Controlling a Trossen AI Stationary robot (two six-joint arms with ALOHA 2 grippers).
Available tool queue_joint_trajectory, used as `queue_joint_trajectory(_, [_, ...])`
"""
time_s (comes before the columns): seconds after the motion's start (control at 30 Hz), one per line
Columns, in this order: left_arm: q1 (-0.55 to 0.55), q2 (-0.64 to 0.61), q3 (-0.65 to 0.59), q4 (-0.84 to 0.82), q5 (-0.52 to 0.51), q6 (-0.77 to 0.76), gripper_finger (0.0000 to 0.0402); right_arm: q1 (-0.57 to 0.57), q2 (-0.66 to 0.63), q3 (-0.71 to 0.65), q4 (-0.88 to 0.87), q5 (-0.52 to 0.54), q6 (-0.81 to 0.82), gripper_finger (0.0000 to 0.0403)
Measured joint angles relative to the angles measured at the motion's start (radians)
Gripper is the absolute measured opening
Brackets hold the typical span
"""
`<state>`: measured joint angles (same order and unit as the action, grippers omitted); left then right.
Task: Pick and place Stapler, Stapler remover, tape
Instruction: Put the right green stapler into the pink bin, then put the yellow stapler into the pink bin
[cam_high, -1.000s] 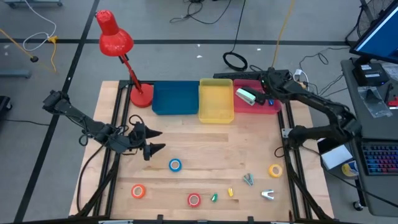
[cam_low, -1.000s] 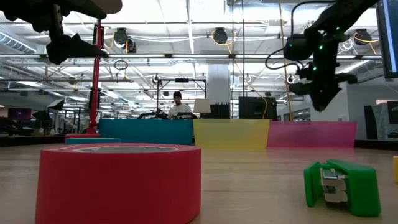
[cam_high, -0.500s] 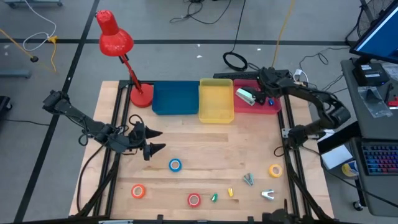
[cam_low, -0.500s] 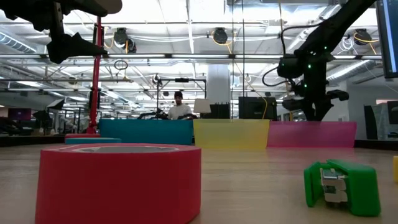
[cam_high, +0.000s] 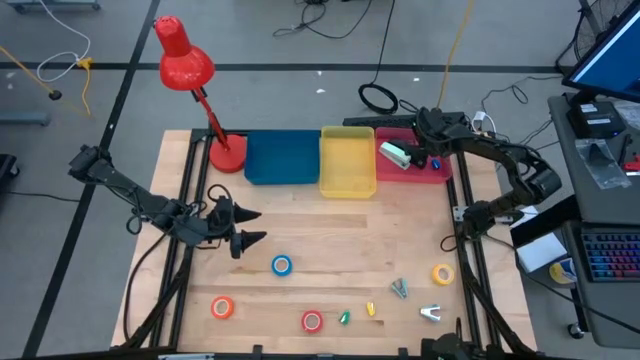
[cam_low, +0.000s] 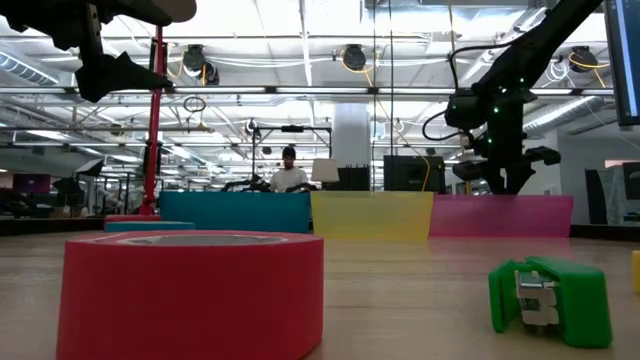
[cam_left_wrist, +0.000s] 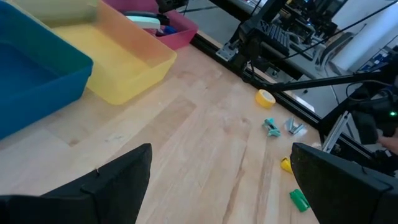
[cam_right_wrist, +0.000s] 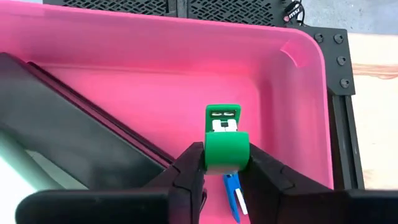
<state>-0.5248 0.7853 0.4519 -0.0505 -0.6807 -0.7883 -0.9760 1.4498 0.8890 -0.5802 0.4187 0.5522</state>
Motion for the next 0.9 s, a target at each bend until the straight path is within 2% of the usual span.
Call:
queue_joint_trajectory(0.43, [0.0,0.0,0.0,-0.001,0.003,0.0,0.0379,0.0,0.0,0.0,-0.001,-0.001,0.004,0.0132])
queue_joint_trajectory(0.53, [0.0,0.0,0.0,-0.001,0.003,0.0,0.0379,0.0,-0.004,0.0,-0.005,-0.036,0.007,0.0141])
queue_joint_trajectory(0.7, [0.0,0.0,0.0,-0.002,0.007,0.0,0.0379,0.011,-0.058,0.0,-0.032,-0.139,0.058,0.0133])
queue_joint_trajectory(0.77, [0.0,0.0,0.0,-0.002,0.029,0.005,0.0379,0.036,-0.104,0.0,-0.057,-0.148,0.057,0.0125])
queue_joint_trajectory(0.9, [-0.001,0.0,0.0,-0.002,0.09,0.022,0.0379,0.111,-0.222,0.0,-0.101,-0.102,0.065,0.0105])
